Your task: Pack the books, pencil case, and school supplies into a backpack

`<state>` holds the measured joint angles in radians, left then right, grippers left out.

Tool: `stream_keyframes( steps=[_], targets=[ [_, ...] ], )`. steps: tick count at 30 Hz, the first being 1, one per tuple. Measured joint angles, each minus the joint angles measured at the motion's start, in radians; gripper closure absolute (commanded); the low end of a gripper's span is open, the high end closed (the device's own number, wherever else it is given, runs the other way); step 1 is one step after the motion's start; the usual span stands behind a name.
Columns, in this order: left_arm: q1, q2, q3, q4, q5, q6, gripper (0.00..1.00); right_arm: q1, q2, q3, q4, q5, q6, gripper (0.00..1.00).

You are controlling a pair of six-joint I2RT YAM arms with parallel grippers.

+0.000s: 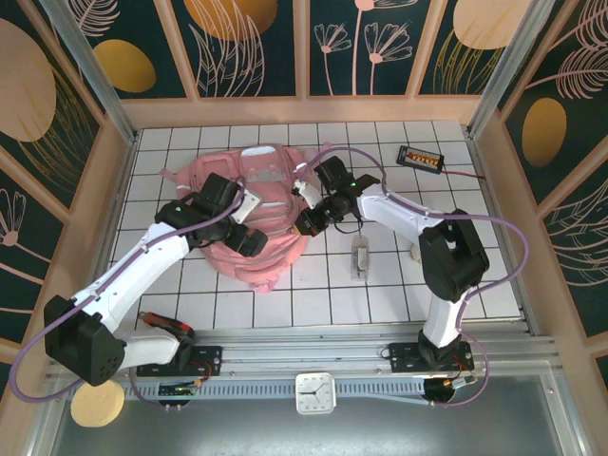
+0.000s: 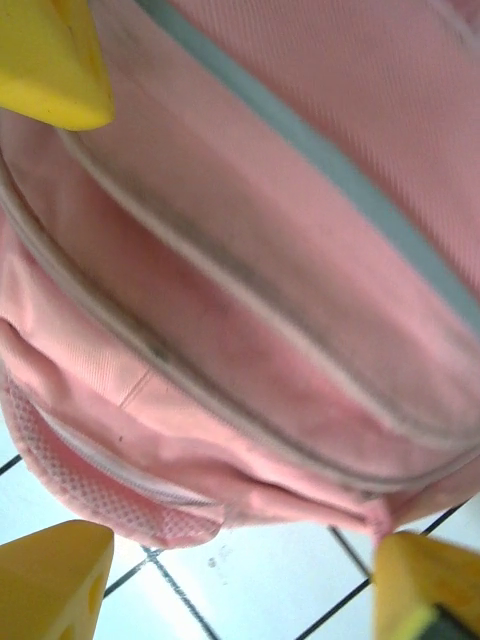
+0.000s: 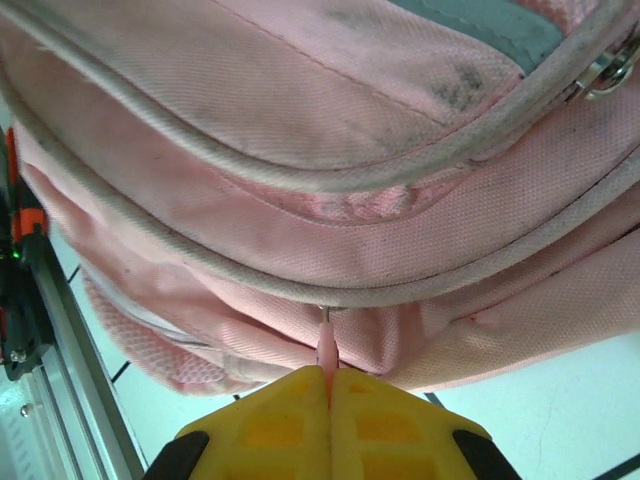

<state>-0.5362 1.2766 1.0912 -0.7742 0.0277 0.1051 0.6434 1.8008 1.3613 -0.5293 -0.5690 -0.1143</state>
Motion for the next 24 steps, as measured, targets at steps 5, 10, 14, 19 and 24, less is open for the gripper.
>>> stream_keyframes(
  steps=[5, 10, 14, 19, 24],
  targets=[
    [-0.067, 0.010, -0.036, 0.026, -0.072, 0.080, 0.03, 0.001, -0.042, 0.031, -0.020, 0.001, 0.008, 1.00],
    [-0.111, 0.064, -0.056, 0.075, -0.190, 0.145, 0.16, 0.007, -0.046, 0.033, -0.039, 0.008, 0.012, 1.00],
    [-0.112, 0.101, -0.057, 0.092, -0.241, 0.166, 0.27, 0.021, -0.046, 0.036, -0.048, 0.018, 0.019, 1.00],
    [-0.113, 0.130, -0.064, 0.120, -0.294, 0.164, 0.73, 0.049, -0.047, 0.058, -0.054, 0.023, 0.032, 1.00],
    [-0.115, 0.141, -0.082, 0.151, -0.299, 0.161, 1.00, 0.055, -0.048, 0.059, -0.055, 0.034, 0.038, 1.00]
  ],
)
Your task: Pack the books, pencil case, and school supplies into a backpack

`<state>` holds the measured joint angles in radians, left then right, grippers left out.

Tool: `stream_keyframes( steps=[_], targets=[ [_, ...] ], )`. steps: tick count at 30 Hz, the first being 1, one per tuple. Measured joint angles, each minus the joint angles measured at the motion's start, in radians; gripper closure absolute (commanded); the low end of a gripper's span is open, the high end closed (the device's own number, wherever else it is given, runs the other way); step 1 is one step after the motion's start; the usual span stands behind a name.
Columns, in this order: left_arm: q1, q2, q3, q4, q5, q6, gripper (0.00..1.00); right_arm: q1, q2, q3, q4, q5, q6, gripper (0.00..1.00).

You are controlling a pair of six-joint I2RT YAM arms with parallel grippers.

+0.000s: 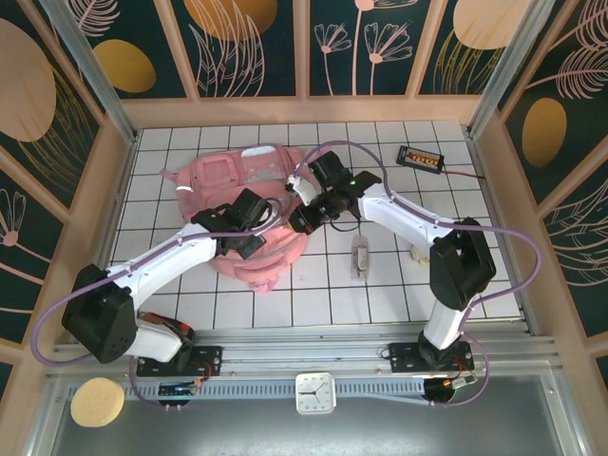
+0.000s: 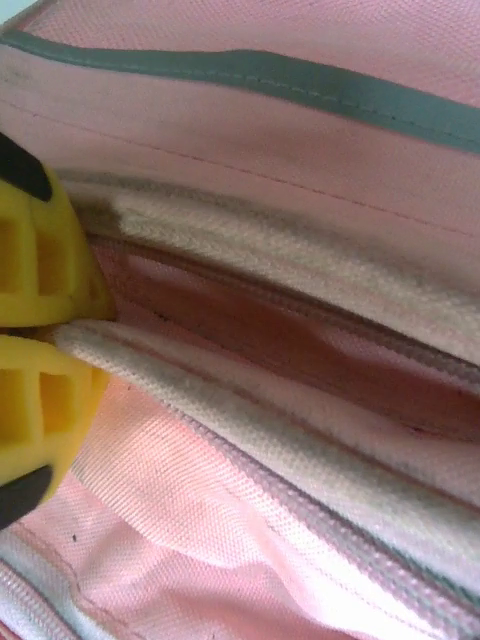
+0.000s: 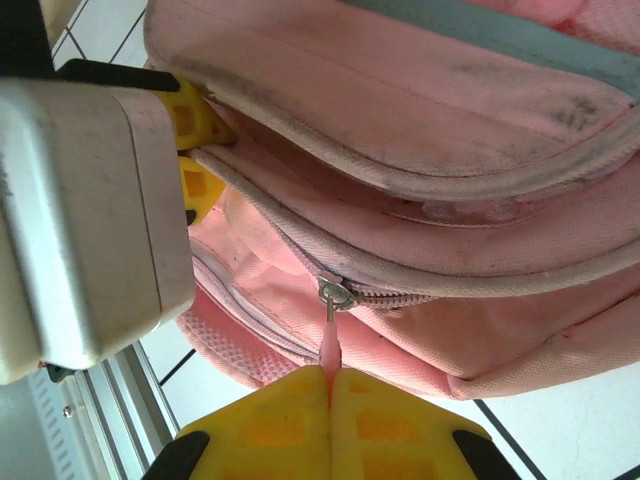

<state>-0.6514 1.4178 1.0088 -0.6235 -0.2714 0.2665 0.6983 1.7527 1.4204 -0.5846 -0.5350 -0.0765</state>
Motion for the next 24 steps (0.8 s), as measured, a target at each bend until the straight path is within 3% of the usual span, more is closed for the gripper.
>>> stream_keyframes(
  steps=[6, 11, 24],
  targets=[
    [-0.001, -0.053, -0.002, -0.002, -0.002, 0.002, 1.00, -0.011, 0.002, 0.040, -0.054, 0.083, -0.050, 1.00],
    [-0.001, -0.135, -0.032, -0.014, 0.000, 0.003, 1.00, -0.083, 0.028, 0.107, -0.077, 0.156, -0.068, 1.00],
    [0.000, -0.281, -0.131, -0.044, 0.047, 0.055, 1.00, -0.136, 0.377, 0.502, -0.067, 0.296, -0.098, 1.00]
  ],
)
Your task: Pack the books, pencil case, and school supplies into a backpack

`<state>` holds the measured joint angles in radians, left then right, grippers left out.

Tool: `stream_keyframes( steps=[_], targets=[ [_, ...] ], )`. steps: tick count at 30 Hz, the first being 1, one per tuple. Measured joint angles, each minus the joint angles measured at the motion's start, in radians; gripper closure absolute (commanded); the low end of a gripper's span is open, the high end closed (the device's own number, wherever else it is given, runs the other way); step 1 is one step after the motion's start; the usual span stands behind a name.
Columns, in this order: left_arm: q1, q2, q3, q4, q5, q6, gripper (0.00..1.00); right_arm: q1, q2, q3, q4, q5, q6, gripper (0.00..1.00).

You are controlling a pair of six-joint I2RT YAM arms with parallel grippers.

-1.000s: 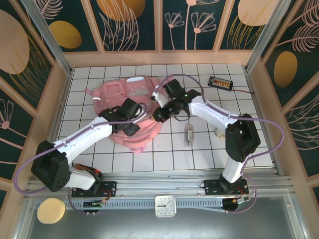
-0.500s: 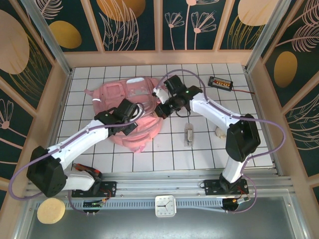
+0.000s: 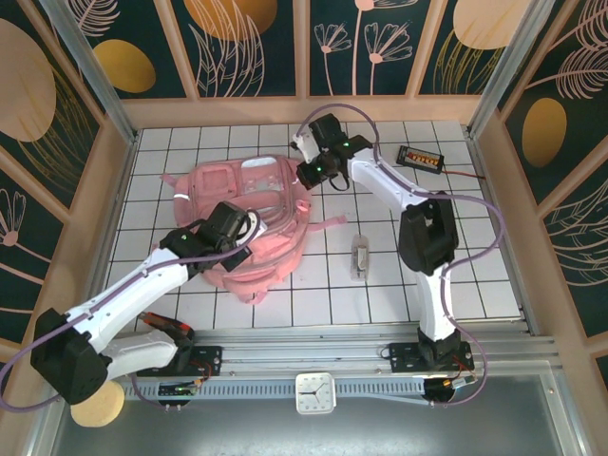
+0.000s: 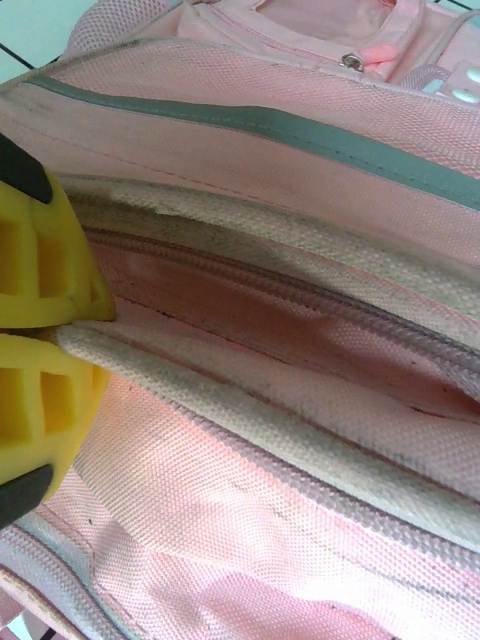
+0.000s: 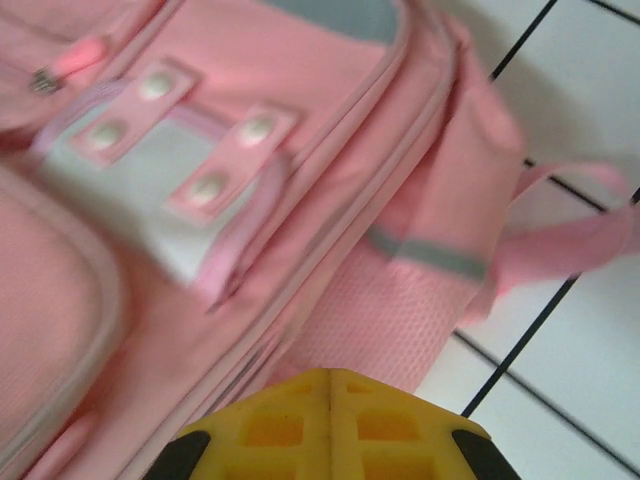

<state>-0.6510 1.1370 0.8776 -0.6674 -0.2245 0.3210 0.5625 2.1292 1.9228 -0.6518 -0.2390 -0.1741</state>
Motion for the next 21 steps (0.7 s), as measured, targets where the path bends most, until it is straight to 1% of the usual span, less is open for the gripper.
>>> stream_keyframes(
  steps=[2, 3, 5, 6, 8, 9, 11, 13, 16, 18, 21],
  targets=[
    [0.000, -0.021, -0.017, -0.006, 0.008, 0.009, 1.00, -0.004, 0.061, 0.060, 0.008, 0.007, 0.004, 1.00],
    [0.000, -0.026, -0.021, -0.009, 0.010, 0.012, 1.00, -0.006, 0.087, 0.089, 0.011, 0.005, 0.010, 0.96],
    [0.000, -0.026, -0.022, -0.012, 0.011, 0.015, 1.00, -0.006, 0.101, 0.094, 0.023, -0.021, 0.025, 0.76],
    [0.000, -0.026, -0.022, -0.012, 0.011, 0.016, 1.00, -0.005, 0.095, 0.078, 0.034, -0.039, 0.034, 0.64],
    [0.000, -0.026, -0.022, -0.012, 0.011, 0.016, 1.00, -0.005, 0.040, -0.016, 0.080, -0.073, 0.049, 0.45],
    [0.000, -0.026, -0.022, -0.012, 0.011, 0.016, 1.00, -0.005, -0.015, -0.103, 0.116, -0.093, 0.048, 0.39],
    [0.000, -0.026, -0.022, -0.012, 0.011, 0.016, 1.00, -0.005, -0.148, -0.292, 0.161, -0.137, 0.032, 0.38],
    [0.000, -0.026, -0.022, -0.012, 0.011, 0.018, 1.00, -0.004, -0.299, -0.468, 0.203, -0.193, -0.025, 0.37],
    [0.000, -0.026, -0.022, -0.011, 0.011, 0.019, 1.00, 0.002, -0.469, -0.648, 0.253, -0.253, -0.149, 0.36],
    [0.000, -0.026, -0.022, -0.011, 0.011, 0.019, 1.00, 0.008, -0.512, -0.709, 0.296, -0.269, -0.225, 0.37],
    [0.000, -0.026, -0.024, -0.010, 0.014, 0.024, 1.00, 0.011, -0.485, -0.742, 0.350, -0.277, -0.335, 0.36]
  ],
)
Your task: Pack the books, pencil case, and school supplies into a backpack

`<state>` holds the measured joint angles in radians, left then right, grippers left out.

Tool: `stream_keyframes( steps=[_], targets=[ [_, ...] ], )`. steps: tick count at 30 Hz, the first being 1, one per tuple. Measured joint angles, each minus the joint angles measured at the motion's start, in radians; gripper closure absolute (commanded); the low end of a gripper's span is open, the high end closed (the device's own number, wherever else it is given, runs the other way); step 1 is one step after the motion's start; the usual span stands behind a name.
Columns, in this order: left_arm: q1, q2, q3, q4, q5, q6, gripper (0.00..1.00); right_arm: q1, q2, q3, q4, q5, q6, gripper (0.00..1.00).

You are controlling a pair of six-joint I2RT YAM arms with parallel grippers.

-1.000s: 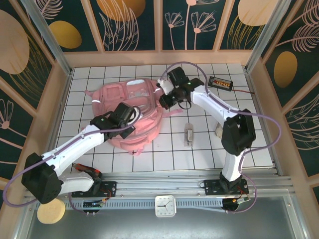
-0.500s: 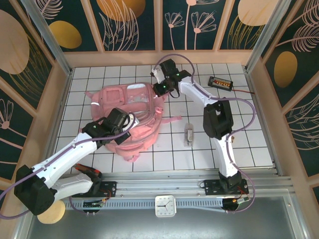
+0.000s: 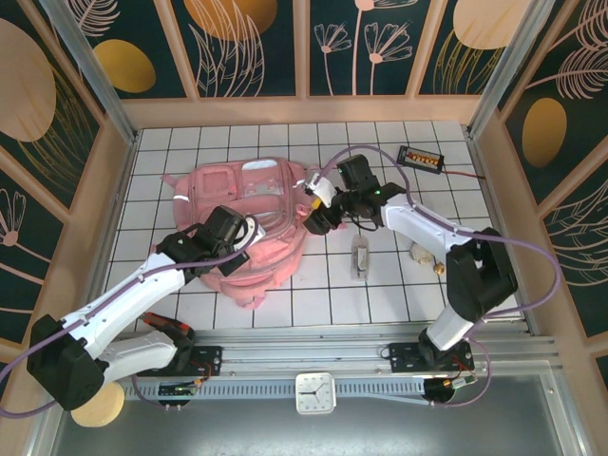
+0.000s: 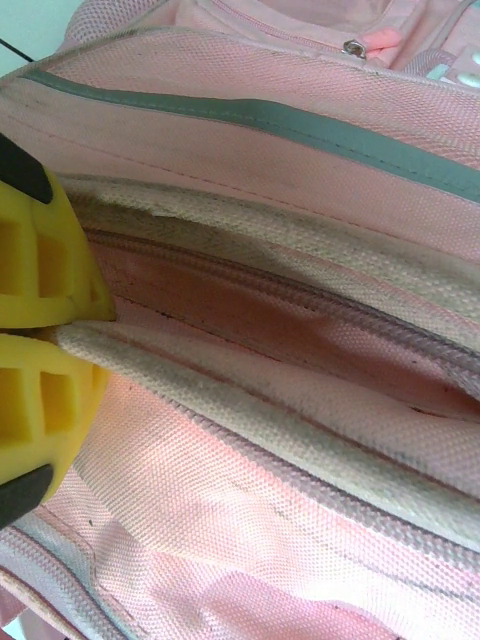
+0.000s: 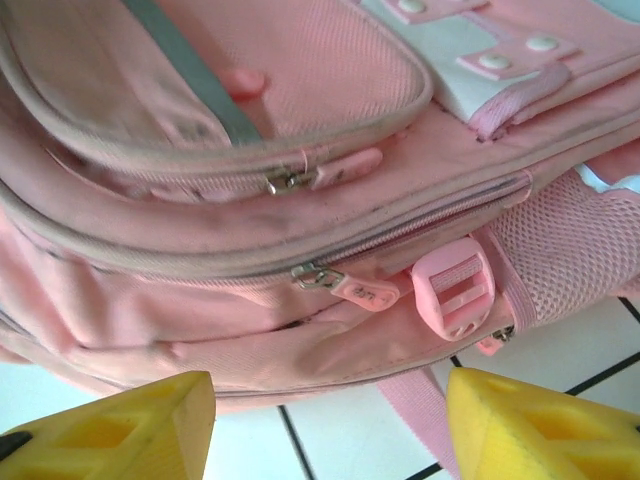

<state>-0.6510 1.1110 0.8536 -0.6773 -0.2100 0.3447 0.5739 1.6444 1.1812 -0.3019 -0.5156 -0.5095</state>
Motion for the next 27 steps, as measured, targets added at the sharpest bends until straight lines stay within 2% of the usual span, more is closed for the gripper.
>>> stream_keyframes(
  steps=[9, 18, 21, 22, 23, 26, 27],
  targets=[
    [0.000, -0.018, -0.022, 0.014, 0.004, 0.022, 1.00, 0.001, 0.196, 0.031, 0.125, -0.003, -0.167, 0.36],
    [0.000, -0.019, -0.024, 0.017, 0.003, 0.032, 1.00, 0.034, 0.257, 0.087, 0.174, 0.015, -0.226, 0.36],
    [0.000, -0.019, -0.024, 0.017, 0.000, 0.037, 1.00, 0.042, 0.264, 0.098, 0.182, 0.019, -0.250, 0.40],
    [0.000, -0.019, -0.024, 0.017, 0.000, 0.037, 1.00, 0.043, 0.269, 0.105, 0.181, 0.018, -0.254, 0.43],
    [0.000, -0.019, -0.024, 0.017, -0.001, 0.037, 1.00, 0.044, 0.276, 0.114, 0.179, 0.017, -0.263, 0.51],
    [0.000, -0.019, -0.024, 0.017, -0.002, 0.040, 1.00, 0.047, 0.291, 0.134, 0.172, 0.017, -0.276, 0.86],
    [0.000, -0.020, -0.024, 0.016, -0.004, 0.041, 1.00, 0.047, 0.291, 0.134, 0.172, 0.019, -0.277, 0.92]
  ],
)
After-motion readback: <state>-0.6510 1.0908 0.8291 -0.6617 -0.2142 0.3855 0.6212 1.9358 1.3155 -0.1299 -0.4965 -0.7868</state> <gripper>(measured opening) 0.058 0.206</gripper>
